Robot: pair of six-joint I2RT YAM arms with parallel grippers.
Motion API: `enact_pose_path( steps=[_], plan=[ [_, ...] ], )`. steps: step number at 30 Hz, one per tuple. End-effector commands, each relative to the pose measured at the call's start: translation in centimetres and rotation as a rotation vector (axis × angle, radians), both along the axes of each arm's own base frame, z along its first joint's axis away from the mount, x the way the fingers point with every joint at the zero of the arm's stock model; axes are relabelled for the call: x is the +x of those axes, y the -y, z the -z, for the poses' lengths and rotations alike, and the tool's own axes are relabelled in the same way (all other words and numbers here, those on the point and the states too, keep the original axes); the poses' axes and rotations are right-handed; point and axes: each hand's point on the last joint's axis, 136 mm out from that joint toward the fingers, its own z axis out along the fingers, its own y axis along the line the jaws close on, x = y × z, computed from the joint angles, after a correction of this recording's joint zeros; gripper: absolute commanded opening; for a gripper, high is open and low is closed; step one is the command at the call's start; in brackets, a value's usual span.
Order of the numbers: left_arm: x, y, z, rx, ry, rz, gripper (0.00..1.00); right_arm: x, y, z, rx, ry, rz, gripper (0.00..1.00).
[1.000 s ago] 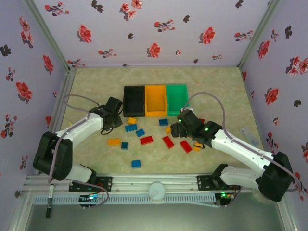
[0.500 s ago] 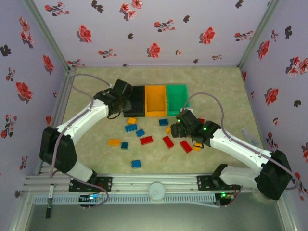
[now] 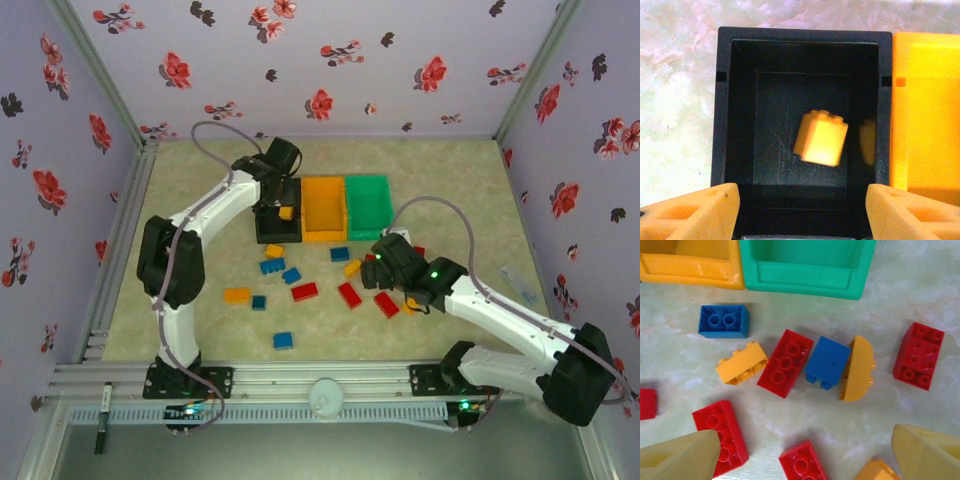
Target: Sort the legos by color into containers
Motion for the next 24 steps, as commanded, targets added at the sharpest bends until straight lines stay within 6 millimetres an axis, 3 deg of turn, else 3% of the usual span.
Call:
enact_pose_path(
  steps=[1, 9, 16, 20, 24],
  plan=[
    [-1.2, -0.7, -2.4, 0.015, 0.021, 0.03, 0.71, -0.4, 1.5, 0.2, -0.036, 0.012, 0.053, 0.91],
    [-8.8, -2.4, -6.1, -0.045, 0.117, 0.037, 0.72, 0.6, 4.5, -0.3, -0.082, 0.03, 0.187, 0.92],
    [-16.1, -5.2, -6.6, -0.08, 0.132, 0.068, 0.74, 1.1, 8.6, 1.1, -0.023, -0.037, 0.366, 0.9],
    [-17.7, -6.8, -8.0, -0.082, 0.16, 0.061, 0.74, 1.7, 10.4, 2.3, 0.008, -0.089, 0.439, 0.86],
    [-18.1, -7.0, -8.6, -0.098, 0.179, 0.066, 0.74, 2.9, 11.2, 3.3, 0.025, -0.116, 0.467, 0.82]
  ],
)
